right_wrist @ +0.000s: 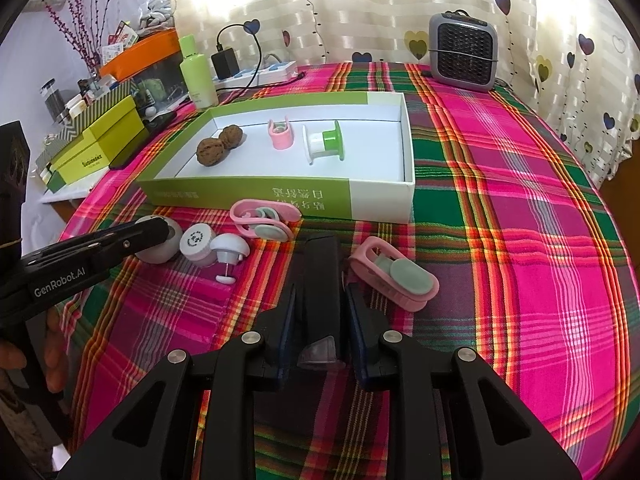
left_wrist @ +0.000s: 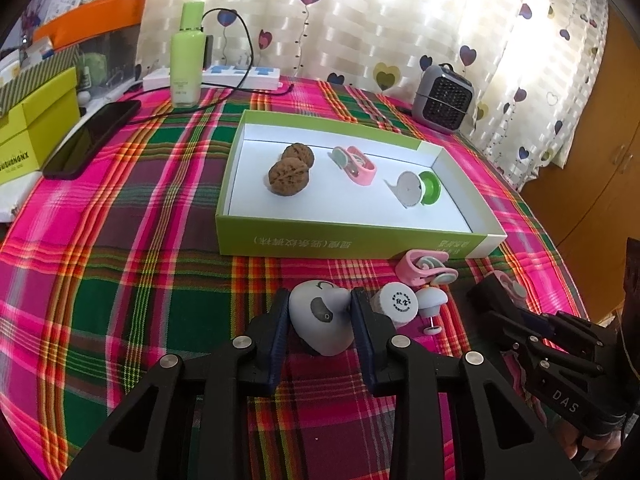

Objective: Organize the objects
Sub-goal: 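Close the left gripper on the white panda-face ball while the right gripper holds the black cylinder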

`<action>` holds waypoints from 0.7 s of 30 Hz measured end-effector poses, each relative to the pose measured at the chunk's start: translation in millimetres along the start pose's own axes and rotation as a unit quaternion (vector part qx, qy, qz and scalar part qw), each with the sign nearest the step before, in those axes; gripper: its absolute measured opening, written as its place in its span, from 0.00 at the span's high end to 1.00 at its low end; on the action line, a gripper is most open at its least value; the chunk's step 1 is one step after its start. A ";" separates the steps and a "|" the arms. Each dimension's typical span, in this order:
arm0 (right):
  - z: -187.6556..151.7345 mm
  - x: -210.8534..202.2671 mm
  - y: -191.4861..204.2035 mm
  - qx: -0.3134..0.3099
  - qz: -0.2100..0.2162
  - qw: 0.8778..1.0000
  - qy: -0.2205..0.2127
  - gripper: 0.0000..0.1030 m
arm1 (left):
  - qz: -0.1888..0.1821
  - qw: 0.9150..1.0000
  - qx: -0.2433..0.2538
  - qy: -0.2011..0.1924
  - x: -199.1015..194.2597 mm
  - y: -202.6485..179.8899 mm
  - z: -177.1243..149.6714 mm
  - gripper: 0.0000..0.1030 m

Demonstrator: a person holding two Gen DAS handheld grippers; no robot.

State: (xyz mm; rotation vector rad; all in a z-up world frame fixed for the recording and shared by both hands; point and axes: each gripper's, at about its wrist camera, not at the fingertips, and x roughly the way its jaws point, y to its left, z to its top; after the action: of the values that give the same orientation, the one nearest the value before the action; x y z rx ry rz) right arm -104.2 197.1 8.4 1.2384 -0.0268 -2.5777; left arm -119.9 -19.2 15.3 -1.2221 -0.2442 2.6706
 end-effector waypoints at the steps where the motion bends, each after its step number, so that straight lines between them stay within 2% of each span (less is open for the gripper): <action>1: 0.3 -0.7 1.2 -0.001 0.000 1.000 -0.001 0.76 | 0.000 1.000 0.000 -0.001 -1.0 0.0 0.0 0.73; 9: 0.2 -3.1 5.5 -0.006 0.005 1.000 -0.005 0.76 | -0.003 1.000 0.003 -0.008 -7.2 -1.8 0.0 0.73; 21: 1.3 6.7 10.5 -0.019 0.000 1.000 0.012 0.76 | -0.004 1.000 -0.001 -0.003 -3.8 0.7 -3.2 0.73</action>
State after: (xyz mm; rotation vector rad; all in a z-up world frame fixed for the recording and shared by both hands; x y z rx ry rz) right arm -106.6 185.2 5.6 1.2553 0.0275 -2.5512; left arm -115.0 -20.6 15.9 -1.2127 -0.2520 2.6679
